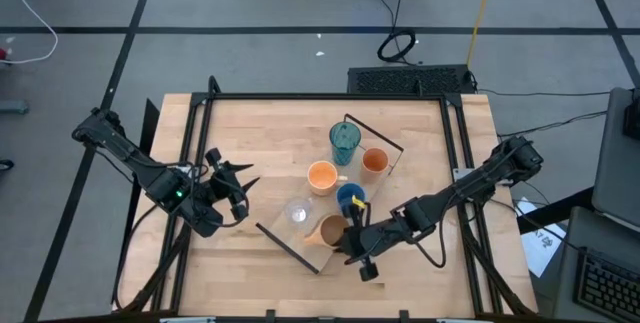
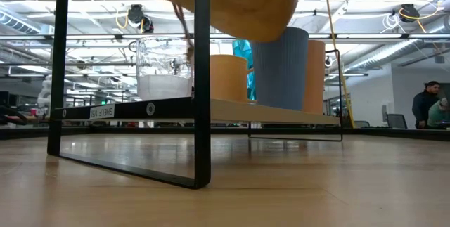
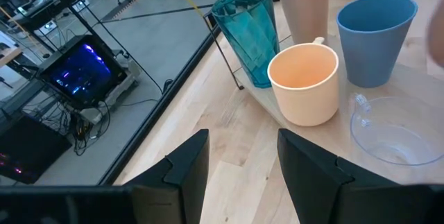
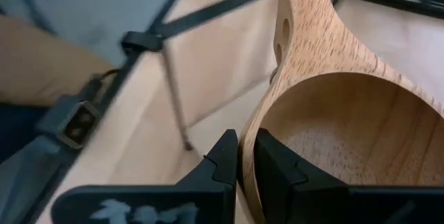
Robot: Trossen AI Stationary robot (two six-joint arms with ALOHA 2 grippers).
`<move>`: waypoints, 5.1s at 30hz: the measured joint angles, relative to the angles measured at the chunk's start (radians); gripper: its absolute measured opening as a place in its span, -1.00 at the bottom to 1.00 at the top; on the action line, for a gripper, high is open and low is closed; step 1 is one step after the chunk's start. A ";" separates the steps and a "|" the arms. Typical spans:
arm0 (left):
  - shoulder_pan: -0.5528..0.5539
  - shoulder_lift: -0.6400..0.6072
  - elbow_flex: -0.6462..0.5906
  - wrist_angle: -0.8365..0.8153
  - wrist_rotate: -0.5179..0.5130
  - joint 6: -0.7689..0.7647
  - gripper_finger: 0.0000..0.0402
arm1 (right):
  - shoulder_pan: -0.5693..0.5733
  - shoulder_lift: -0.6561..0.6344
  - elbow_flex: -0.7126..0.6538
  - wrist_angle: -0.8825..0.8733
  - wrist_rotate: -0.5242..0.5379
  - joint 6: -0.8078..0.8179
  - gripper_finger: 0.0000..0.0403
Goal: Stack small to large cups/mugs on shelf
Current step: Put the brown wooden mug on the shelf, then return to Home Position
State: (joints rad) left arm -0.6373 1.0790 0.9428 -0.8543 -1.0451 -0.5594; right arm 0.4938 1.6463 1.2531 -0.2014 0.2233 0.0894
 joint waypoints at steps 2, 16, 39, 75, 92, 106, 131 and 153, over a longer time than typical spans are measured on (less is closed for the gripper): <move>0.000 0.000 0.000 0.000 0.000 0.000 -0.14 | 0.000 0.000 -0.014 0.022 -0.031 -0.017 -0.90; 0.000 0.000 0.001 0.000 0.000 0.000 -0.14 | -0.031 0.036 -0.057 0.102 -0.111 -0.051 -0.90; 0.000 0.000 0.001 0.051 0.007 0.053 -0.14 | -0.055 0.116 -0.056 0.127 -0.171 -0.052 -0.65; 0.000 0.000 0.000 0.051 0.009 0.057 -0.14 | 0.032 -0.045 -0.055 0.085 0.024 0.061 -0.13; 0.000 0.000 0.000 0.052 0.025 0.053 -0.14 | 0.216 0.022 -0.056 0.008 0.222 0.342 -0.51; 0.001 0.000 0.000 0.071 0.025 0.057 -0.14 | 0.166 0.191 -0.056 0.212 0.168 0.304 -0.83; 0.000 0.000 0.000 0.074 0.026 0.084 -0.14 | 0.048 0.261 -0.056 0.304 0.168 0.265 -0.86; 0.001 0.000 0.000 0.127 0.044 0.139 -0.14 | 0.135 0.065 -0.057 0.156 0.170 0.217 -0.86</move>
State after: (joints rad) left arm -0.6361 1.0786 0.9428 -0.7273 -1.0015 -0.4208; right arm 0.6283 1.7109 1.1965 -0.0450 0.3936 0.3065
